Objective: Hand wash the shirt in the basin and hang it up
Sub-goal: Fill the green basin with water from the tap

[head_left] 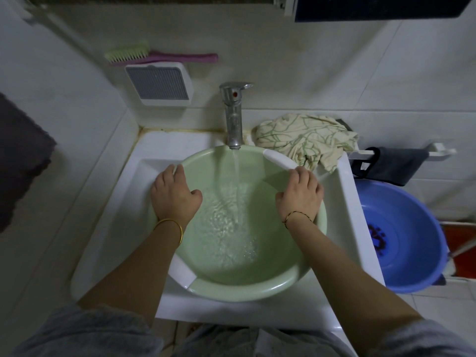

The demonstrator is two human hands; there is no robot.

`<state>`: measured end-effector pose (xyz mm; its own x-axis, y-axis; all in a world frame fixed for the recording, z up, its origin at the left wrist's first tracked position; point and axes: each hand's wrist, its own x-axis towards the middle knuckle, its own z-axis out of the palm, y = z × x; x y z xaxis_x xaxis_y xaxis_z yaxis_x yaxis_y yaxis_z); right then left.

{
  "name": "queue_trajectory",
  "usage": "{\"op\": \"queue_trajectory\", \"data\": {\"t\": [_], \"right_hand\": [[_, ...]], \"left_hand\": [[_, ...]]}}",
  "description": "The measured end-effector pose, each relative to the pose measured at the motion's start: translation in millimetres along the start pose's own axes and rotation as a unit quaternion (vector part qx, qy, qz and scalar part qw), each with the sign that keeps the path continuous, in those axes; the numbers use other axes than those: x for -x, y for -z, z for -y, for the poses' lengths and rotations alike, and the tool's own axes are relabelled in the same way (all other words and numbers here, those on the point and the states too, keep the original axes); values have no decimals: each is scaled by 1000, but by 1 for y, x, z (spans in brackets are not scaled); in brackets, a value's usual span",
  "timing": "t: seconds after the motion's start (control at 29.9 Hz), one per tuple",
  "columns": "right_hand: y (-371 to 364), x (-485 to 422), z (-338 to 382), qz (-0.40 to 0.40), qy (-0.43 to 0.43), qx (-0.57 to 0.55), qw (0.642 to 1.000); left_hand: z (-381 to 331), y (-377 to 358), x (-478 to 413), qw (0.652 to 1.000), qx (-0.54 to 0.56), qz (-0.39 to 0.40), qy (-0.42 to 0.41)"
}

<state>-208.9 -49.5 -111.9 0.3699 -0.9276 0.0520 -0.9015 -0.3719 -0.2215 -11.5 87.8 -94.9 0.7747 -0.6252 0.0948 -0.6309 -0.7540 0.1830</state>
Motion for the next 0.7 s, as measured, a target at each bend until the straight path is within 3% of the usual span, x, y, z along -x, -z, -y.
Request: {"op": "queue_trajectory", "data": {"t": [0.7], "right_hand": [[0, 0, 0, -1, 4, -2, 1000]], "left_hand": [[-1, 0, 0, 1000, -6, -6, -2]]}}
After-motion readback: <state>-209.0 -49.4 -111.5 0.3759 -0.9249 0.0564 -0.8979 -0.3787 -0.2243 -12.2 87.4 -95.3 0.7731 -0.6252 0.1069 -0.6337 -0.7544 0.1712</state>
